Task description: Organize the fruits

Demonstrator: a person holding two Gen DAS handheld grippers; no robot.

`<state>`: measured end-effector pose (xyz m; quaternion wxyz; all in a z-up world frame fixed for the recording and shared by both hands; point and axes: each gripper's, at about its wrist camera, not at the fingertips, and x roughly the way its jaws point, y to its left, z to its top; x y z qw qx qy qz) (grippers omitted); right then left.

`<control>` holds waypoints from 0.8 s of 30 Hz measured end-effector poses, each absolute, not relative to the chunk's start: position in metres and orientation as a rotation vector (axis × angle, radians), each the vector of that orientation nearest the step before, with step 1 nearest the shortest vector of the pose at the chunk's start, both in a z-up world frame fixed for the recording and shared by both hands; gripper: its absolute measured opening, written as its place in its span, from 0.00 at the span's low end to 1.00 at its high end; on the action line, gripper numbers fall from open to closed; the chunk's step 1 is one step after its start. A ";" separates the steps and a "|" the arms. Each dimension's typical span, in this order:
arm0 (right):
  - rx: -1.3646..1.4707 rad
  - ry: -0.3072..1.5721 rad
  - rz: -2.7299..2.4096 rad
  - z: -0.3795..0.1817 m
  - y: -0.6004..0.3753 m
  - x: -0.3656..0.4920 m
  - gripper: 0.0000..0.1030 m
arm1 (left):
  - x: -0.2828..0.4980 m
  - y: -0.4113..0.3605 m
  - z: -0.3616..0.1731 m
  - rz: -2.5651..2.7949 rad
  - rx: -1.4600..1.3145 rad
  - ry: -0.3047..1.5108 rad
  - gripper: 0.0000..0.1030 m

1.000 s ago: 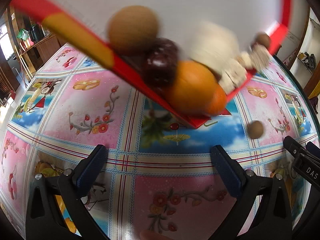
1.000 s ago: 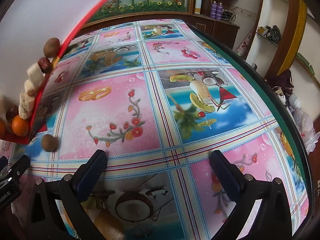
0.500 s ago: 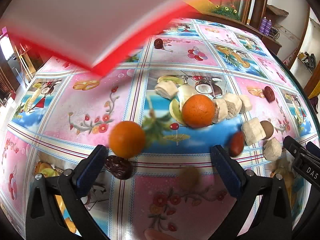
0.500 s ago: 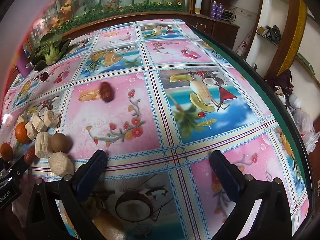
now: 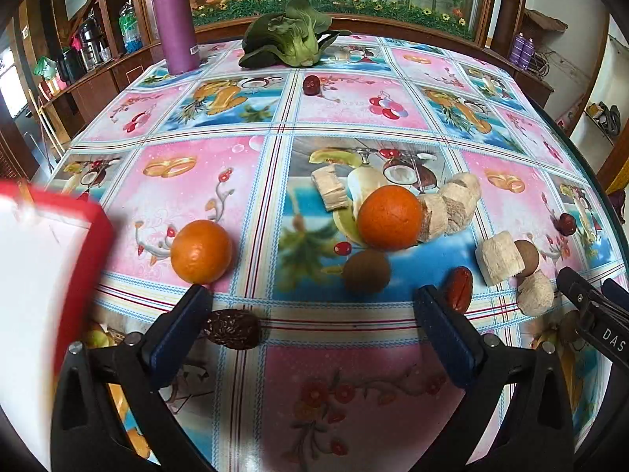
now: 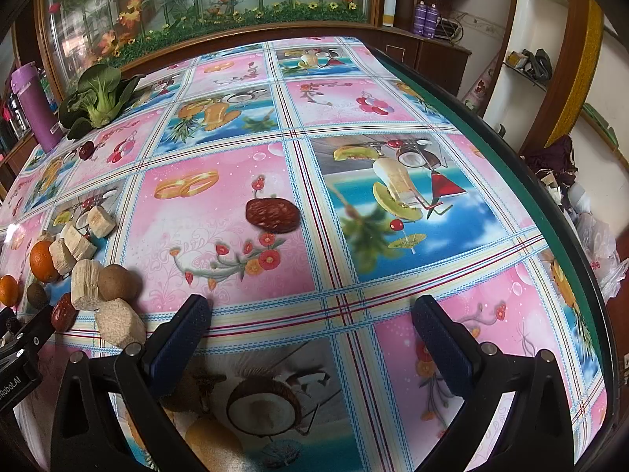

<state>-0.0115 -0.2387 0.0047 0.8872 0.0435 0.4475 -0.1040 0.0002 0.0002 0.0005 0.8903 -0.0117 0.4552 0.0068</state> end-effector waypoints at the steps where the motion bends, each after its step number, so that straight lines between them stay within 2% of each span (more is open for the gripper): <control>1: 0.091 0.931 -0.217 0.005 -0.239 -0.011 1.00 | 0.000 0.000 0.000 0.014 -0.024 0.946 1.00; 24: 0.096 0.930 -0.218 0.005 -0.240 -0.013 1.00 | 0.001 0.000 0.001 0.010 -0.022 0.958 1.00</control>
